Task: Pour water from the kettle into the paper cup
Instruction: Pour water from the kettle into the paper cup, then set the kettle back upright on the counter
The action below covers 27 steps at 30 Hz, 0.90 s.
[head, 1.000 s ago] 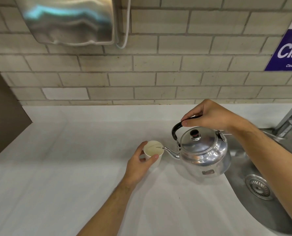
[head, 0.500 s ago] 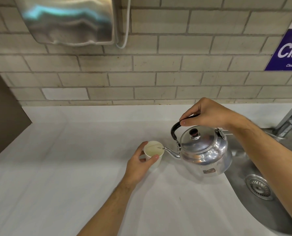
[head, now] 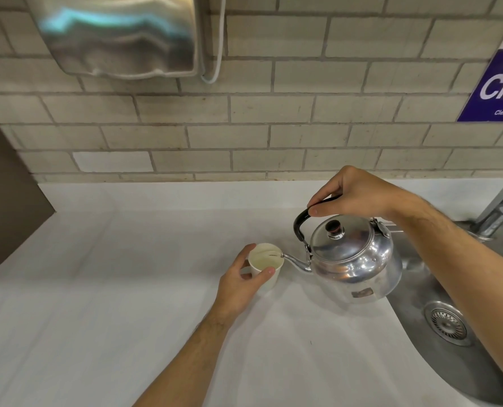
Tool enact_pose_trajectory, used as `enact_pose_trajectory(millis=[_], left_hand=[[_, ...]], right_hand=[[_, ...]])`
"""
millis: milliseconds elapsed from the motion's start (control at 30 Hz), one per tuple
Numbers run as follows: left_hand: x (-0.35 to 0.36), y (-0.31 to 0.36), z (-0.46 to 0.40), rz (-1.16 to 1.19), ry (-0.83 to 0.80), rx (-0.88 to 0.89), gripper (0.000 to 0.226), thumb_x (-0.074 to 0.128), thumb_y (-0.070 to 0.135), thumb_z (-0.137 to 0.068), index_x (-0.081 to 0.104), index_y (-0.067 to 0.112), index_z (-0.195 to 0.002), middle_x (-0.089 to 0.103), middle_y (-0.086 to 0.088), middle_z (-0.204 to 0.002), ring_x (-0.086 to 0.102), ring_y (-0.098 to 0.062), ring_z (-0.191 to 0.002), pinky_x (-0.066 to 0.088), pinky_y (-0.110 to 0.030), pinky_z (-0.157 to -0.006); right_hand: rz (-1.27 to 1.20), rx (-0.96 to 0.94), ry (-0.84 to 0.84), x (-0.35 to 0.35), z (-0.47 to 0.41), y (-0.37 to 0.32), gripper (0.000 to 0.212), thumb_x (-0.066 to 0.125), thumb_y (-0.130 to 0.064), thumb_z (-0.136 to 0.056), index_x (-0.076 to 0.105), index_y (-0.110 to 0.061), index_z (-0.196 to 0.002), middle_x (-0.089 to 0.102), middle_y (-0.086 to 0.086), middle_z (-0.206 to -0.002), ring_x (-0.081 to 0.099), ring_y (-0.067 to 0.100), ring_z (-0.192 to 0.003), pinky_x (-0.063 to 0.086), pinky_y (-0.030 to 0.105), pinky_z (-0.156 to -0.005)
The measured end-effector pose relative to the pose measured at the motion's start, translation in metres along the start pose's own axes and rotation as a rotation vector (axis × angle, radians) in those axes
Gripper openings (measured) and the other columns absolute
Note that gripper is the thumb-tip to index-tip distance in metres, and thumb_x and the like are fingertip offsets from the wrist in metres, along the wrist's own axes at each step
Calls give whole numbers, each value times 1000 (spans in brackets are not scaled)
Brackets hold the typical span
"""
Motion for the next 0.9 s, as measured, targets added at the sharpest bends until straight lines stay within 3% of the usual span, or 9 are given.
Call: enact_pose_trajectory(millis=[200, 367, 467, 500, 533, 600, 700, 800, 900], left_hand=[[0, -2, -1, 4, 9, -6, 56, 81, 51, -68, 49, 67, -111, 66, 20, -111, 64, -1, -100, 50, -16, -71], [-1, -2, -2, 7, 11, -10, 55, 81, 53, -66, 48, 73, -104, 65, 23, -108, 64, 0, -99, 49, -14, -69], [-1, -2, -2, 9, 4, -5, 57, 81, 53, -66, 48, 70, -110, 64, 22, -110, 63, 0, -100, 48, -14, -70], [-1, -2, -2, 10, 2, -3, 58, 81, 53, -67, 48, 68, -112, 65, 22, -111, 63, 0, -100, 49, -15, -71], [-1, -2, -2, 14, 0, -1, 59, 81, 52, -67, 49, 66, -114, 65, 21, -111, 63, 0, -100, 49, -16, -73], [-1, -3, -3, 18, -2, -1, 61, 82, 50, -68, 50, 62, -119, 65, 20, -112, 63, 0, -100, 50, -17, -74], [-1, -3, -3, 23, -1, 3, 59, 82, 48, -70, 50, 63, -116, 65, 21, -111, 64, 1, -98, 49, -15, -72], [-1, -3, -3, 19, 3, 6, 59, 82, 46, -71, 50, 61, -117, 64, 20, -112, 64, 1, -99, 50, -17, -74], [0, -3, -3, 13, 2, 4, 63, 82, 46, -70, 51, 55, -124, 64, 21, -111, 63, 4, -97, 49, -15, -73]], right_hand=[[23, 2, -8, 0, -1, -3, 10, 86, -31, -76, 86, -35, -85, 80, -26, -80, 72, -6, -83, 54, 25, -84], [20, -8, -16, 1, -3, -5, 10, 86, -33, -75, 85, -38, -84, 80, -25, -82, 72, -5, -85, 55, 28, -88], [-33, 12, 18, -2, 0, 3, 10, 87, -33, -75, 86, -36, -84, 83, -10, -84, 76, 12, -87, 58, 35, -89], [-67, 18, 34, -3, 2, 7, 9, 87, -32, -75, 86, -35, -84, 84, -5, -84, 75, 14, -80, 60, 32, -83], [-108, 24, 49, -4, 5, 12, 8, 87, -31, -75, 86, -34, -83, 84, -3, -82, 71, 12, -65, 60, 25, -67], [-178, 44, 68, -4, 11, 25, 7, 87, -28, -76, 86, -33, -81, 78, -10, -63, 49, 4, -40, 39, 12, -41], [-274, 96, 87, -1, 19, 47, 8, 87, -28, -75, 86, -29, -83, 57, -20, -40, 40, -1, -31, 30, 9, -35], [-314, 157, 129, 2, 24, 66, 20, 88, -39, -66, 86, -31, -84, 54, -17, -42, 46, -2, -36, 37, 14, -41], [-361, 213, 181, 3, 28, 79, 22, 88, -43, -66, 86, -34, -86, 71, -16, -61, 56, 3, -62, 46, 29, -56]])
Point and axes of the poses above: each hand's wrist, its own z-axis away from the middle knuckle, its own x-axis out of the palm, y = z × x, the point moved 6 cm from there along -z, towards the middle knuckle
